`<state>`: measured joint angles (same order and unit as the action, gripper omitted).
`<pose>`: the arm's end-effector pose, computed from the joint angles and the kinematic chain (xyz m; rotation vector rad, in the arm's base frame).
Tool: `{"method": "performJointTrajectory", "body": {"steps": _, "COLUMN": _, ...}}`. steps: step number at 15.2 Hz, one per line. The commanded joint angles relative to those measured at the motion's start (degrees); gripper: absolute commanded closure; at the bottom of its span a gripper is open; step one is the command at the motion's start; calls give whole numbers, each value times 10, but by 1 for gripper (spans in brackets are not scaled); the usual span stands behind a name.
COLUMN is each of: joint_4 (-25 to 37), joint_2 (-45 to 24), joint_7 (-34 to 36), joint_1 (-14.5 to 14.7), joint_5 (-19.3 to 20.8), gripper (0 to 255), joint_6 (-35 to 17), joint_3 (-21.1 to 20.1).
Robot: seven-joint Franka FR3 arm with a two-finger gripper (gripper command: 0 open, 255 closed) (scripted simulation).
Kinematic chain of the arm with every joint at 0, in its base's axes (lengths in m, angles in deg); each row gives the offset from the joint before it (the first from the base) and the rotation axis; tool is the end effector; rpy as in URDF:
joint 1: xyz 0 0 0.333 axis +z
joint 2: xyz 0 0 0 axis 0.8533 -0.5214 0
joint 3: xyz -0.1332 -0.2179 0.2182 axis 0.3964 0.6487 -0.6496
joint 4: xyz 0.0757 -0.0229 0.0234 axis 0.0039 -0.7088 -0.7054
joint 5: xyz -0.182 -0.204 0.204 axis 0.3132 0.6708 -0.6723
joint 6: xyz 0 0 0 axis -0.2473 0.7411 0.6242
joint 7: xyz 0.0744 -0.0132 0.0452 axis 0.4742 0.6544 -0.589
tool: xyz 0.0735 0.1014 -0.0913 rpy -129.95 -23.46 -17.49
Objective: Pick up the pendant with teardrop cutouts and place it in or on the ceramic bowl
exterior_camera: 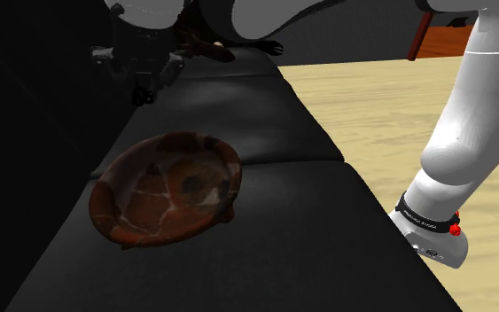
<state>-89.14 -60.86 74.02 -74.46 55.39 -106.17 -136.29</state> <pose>0.4472 0.3892 0.5817 -2.8594 0.5345 -0.8649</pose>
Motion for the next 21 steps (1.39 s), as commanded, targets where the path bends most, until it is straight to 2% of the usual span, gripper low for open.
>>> {"method": "performJointTrajectory", "body": {"steps": 1, "joint_4": 14, "joint_2": 0, "joint_7": -7, "joint_1": 2, "joint_5": -4, "gripper": 255, "joint_6": 13, "joint_3": -1}}
{"method": "performJointTrajectory", "body": {"steps": 8, "joint_4": 76, "joint_2": -13, "joint_7": -28, "joint_1": 24, "joint_5": -1, "gripper": 255, "joint_6": 67, "joint_3": 0}}
{"method": "performJointTrajectory", "body": {"steps": 16, "joint_4": 153, "joint_2": -37, "joint_7": -45, "joint_1": 65, "joint_5": 16, "gripper": 255, "joint_6": 130, "joint_3": 8}}
{"method": "performJointTrajectory", "body": {"steps": 21, "joint_4": 86, "joint_2": 58, "joint_7": -26, "joint_1": 13, "joint_5": -65, "gripper": 255, "joint_6": 112, "joint_3": -35}}
